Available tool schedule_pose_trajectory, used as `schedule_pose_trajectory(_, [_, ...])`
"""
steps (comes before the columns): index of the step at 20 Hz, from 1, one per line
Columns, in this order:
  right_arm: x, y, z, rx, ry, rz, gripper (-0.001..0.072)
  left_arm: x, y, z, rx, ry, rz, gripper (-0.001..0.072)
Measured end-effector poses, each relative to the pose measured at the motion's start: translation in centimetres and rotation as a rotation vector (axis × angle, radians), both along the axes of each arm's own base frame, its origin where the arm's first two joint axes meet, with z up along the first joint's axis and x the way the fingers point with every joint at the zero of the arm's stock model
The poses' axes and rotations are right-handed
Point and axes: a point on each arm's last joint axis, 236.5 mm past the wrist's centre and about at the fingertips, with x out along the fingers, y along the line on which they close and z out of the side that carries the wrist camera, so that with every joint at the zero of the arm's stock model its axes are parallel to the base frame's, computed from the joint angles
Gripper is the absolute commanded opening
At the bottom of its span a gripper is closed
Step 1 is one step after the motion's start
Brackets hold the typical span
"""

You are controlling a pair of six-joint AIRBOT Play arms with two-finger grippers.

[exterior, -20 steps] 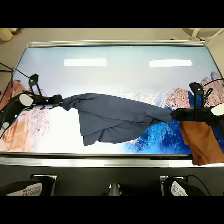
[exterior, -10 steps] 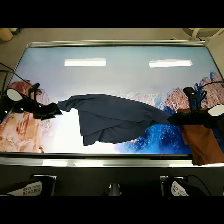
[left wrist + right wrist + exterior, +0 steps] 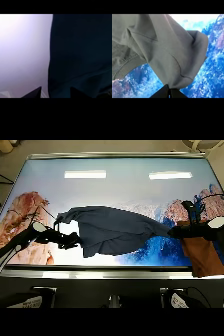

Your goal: Fold the shirts.

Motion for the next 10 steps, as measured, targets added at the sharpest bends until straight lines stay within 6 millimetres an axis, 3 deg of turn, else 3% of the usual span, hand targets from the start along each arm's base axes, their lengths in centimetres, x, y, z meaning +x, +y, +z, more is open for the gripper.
schedule_pose_trajectory(1, [0.0, 0.0, 0.0, -0.001, 0.0, 0.0, 0.0016, -0.1, -0.4, -0.2, -0.002, -0.002, -0.001, 0.046])
schedule_pose_trajectory(2, [0.0, 0.0, 0.0, -0.002, 0.001, 0.001, 0.0016, -0.1, -0.7, -0.4, -0.006, -0.003, 0.002, 0.0379])
schedule_pose_trajectory(4, [-0.1, -0.1, -0.1, -0.005, 0.002, 0.002, 0.0016, 0.0, -1.1, -0.8, -0.002, -0.011, 0.008, 0.0081])
schedule_pose_trajectory(5, [-0.1, -0.1, -0.1, -0.008, 0.003, 0.003, 0.0016, 0.1, -1.0, -1.0, 0.005, -0.018, 0.01, 0.0024])
schedule_pose_trajectory(8, [-0.1, -0.2, -0.1, -0.014, 0.003, 0.007, 0.0016, 0.6, -1.2, -0.7, 0.004, -0.043, 0.004, 0.0021])
schedule_pose_trajectory(10, [-0.1, -0.3, 0.1, -0.021, 0.002, 0.016, 0.0016, 2.4, -0.8, 0.7, 0.008, -0.118, 0.001, 0.0021])
